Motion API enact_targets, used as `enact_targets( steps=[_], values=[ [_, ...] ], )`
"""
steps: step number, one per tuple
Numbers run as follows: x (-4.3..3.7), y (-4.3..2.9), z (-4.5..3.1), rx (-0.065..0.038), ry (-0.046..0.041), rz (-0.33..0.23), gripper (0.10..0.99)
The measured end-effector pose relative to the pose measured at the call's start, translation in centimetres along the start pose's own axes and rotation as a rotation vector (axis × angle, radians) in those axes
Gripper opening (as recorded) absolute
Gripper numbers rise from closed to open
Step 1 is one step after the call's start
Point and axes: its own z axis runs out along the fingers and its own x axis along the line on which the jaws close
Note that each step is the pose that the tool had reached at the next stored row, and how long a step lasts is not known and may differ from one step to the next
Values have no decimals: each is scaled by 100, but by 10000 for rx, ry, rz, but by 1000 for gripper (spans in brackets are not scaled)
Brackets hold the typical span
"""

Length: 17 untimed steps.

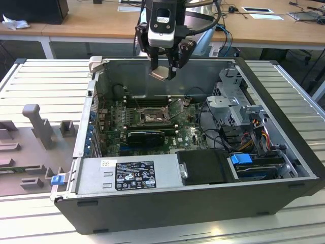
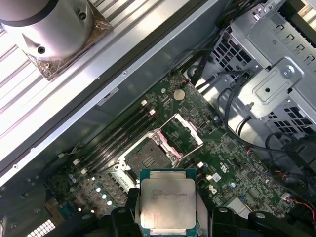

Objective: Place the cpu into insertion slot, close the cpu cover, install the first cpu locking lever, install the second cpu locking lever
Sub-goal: 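Place the cpu into insertion slot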

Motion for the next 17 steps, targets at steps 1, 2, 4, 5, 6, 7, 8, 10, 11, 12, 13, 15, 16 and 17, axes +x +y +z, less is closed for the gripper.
enact_targets(
  steps=[1, 2, 4, 5, 6, 7, 8, 10, 11, 12, 13, 15, 16, 17],
  values=[
    [0, 0, 0, -2, -5, 54, 541],
    [0, 0, 0, -4, -12, 140, 541],
    [0, 0, 0, -5, -22, 247, 541],
    [0, 0, 0, -7, -27, 308, 541],
    [0, 0, 0, -7, -32, 363, 541],
    [0, 0, 0, -10, -45, 501, 541],
    [0, 0, 0, -13, -54, 612, 541],
    [0, 0, 0, -15, -70, 779, 541],
    [0, 0, 0, -17, -76, 848, 541],
    [0, 0, 0, -18, -81, 911, 541],
    [0, 0, 0, -19, -87, 969, 541],
    [0, 0, 0, -22, -98, 1106, 541],
    [0, 0, 0, -23, -106, 1177, 541],
    [0, 0, 0, -26, -116, 1293, 541]
  ],
)
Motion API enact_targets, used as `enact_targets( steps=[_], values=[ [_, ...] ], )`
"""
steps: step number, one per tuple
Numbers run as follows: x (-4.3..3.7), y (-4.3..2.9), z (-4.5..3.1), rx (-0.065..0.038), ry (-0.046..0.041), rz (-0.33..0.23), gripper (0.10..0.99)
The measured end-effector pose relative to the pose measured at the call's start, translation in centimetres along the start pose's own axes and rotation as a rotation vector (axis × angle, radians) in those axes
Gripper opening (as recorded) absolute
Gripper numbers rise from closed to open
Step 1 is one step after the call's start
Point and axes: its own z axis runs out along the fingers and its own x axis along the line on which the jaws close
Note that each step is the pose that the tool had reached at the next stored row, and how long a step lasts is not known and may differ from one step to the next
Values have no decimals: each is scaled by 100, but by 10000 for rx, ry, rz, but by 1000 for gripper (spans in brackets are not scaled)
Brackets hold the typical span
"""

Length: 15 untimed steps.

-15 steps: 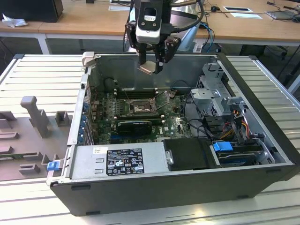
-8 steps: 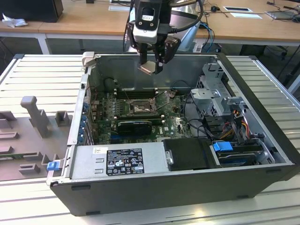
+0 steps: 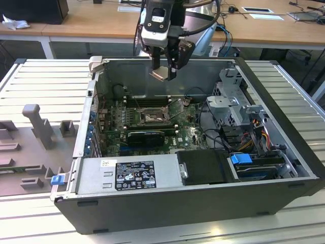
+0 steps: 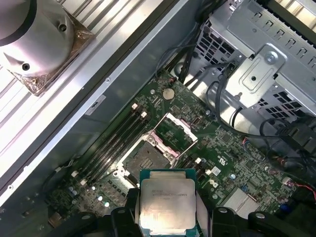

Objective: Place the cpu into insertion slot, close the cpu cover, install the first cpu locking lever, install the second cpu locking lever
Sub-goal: 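Place the cpu into insertion slot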

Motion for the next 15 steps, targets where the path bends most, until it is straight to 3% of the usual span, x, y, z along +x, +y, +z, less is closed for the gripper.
enact_targets(
  steps=[15],
  values=[
    [3, -1, 7, -40, -187, 2094, 541]
  ],
)
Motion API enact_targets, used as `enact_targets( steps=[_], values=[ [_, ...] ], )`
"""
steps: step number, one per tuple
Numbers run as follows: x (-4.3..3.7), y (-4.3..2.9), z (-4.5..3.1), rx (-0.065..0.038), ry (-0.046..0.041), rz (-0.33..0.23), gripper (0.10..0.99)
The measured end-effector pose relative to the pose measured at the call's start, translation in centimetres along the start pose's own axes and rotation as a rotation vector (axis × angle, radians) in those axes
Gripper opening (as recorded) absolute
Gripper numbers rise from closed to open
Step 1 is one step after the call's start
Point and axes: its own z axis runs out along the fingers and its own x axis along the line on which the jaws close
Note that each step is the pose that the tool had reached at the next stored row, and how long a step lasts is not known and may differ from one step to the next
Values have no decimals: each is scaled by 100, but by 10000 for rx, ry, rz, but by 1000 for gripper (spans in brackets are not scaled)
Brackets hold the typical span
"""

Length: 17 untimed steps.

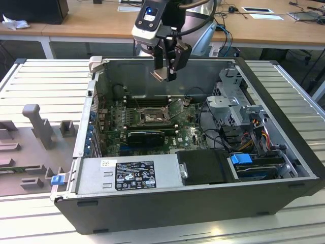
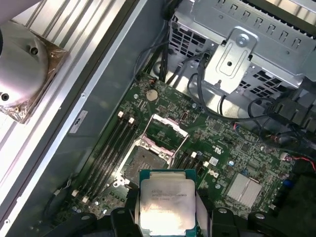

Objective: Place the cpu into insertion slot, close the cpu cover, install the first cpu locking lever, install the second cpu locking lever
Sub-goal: 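Place the cpu into insertion slot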

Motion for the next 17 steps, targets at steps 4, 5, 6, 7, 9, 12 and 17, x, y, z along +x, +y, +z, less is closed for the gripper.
enact_targets(
  steps=[4, 5, 6, 7, 9, 12, 17],
  values=[
    [1, -3, 2, -6, -26, 299, 541],
    [1, -3, 3, -8, -32, 358, 541],
    [1, -3, 3, -9, -37, 425, 541],
    [1, -3, 4, -10, -44, 495, 541],
    [1, -3, 6, -13, -58, 648, 541],
    [1, -3, 8, -19, -88, 976, 541],
    [1, -4, 11, -27, -123, 1378, 541]
  ],
)
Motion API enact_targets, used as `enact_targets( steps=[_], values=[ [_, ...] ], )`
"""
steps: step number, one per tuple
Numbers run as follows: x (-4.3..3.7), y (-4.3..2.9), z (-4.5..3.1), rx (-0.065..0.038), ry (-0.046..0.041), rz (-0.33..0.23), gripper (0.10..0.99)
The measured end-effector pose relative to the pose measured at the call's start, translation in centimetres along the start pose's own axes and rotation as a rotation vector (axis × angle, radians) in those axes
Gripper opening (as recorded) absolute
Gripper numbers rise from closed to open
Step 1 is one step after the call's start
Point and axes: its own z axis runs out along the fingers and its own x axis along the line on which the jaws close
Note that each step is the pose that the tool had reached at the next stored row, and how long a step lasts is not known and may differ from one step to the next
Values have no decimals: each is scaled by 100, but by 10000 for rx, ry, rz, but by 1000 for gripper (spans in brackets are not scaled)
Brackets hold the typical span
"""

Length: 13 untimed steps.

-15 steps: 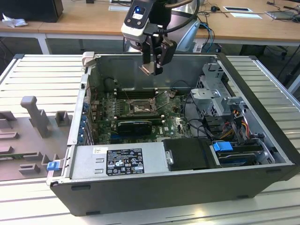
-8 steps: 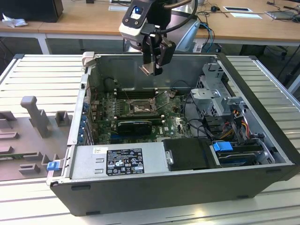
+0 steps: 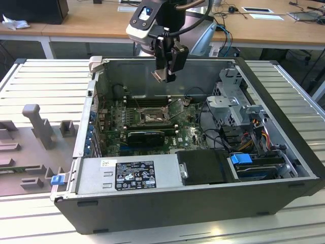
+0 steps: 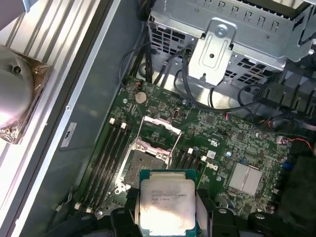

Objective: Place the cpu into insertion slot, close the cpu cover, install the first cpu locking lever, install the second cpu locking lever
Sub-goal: 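Place the cpu into insertion slot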

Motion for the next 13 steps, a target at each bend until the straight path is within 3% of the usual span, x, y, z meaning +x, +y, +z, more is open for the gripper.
enact_targets(
  steps=[13],
  values=[
    [0, 0, 10, -14, -67, 749, 541]
  ],
)
